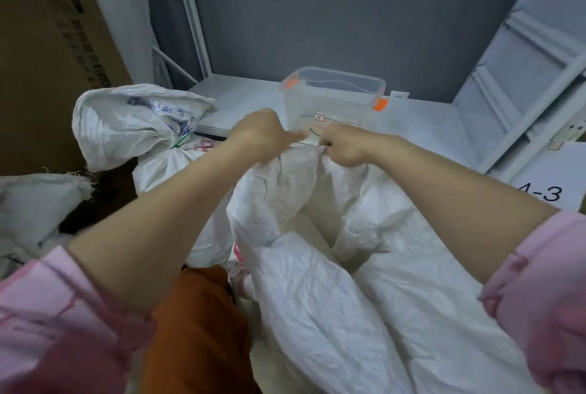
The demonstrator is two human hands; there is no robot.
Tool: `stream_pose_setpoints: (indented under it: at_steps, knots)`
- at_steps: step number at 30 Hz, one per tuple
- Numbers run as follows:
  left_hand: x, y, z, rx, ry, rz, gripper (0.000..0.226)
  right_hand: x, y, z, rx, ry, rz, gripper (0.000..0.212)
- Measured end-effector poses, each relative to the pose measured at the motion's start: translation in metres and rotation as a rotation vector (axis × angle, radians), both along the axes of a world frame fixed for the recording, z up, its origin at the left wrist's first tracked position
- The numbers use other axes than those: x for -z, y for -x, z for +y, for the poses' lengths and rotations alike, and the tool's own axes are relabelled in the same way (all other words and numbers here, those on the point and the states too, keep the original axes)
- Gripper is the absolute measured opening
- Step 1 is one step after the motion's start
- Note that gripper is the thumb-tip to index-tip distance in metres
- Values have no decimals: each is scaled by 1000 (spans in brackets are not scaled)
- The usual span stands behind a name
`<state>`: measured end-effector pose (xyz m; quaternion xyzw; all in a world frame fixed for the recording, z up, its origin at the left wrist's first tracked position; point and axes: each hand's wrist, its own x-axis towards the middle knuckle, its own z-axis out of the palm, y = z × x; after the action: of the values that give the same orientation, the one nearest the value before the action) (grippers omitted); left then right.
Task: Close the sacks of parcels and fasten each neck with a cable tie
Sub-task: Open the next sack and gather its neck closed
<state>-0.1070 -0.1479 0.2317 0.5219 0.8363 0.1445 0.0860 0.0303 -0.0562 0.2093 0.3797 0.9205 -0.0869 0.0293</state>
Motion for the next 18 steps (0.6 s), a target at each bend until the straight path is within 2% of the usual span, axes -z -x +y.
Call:
stream_pose_setpoints:
  at_steps: [4,6,9,11,12,13,16,18]
  knots:
    - [13,-8,-16,136,42,236,46,-2,7,8,57,175,-2,27]
    - [19,-5,-16,162,77,262,38,-3,11,11,48,231,-46,20]
    - [23,-2,-8,200,186,160,40,-4,11,5,27,170,-74,26]
    - [22,3,-6,179,224,73,36,-5,11,2,45,88,-42,12]
    - [22,7,-5,156,243,29,32,-10,11,4,61,69,-9,11]
    - [23,12,-4,125,260,-34,29,-20,9,0,67,54,4,19]
    - [31,33,4,-5,270,-207,23,-54,-1,-15,-19,70,-1,18]
    - [38,45,12,-81,229,-290,26,-70,-5,-34,-80,134,-94,33]
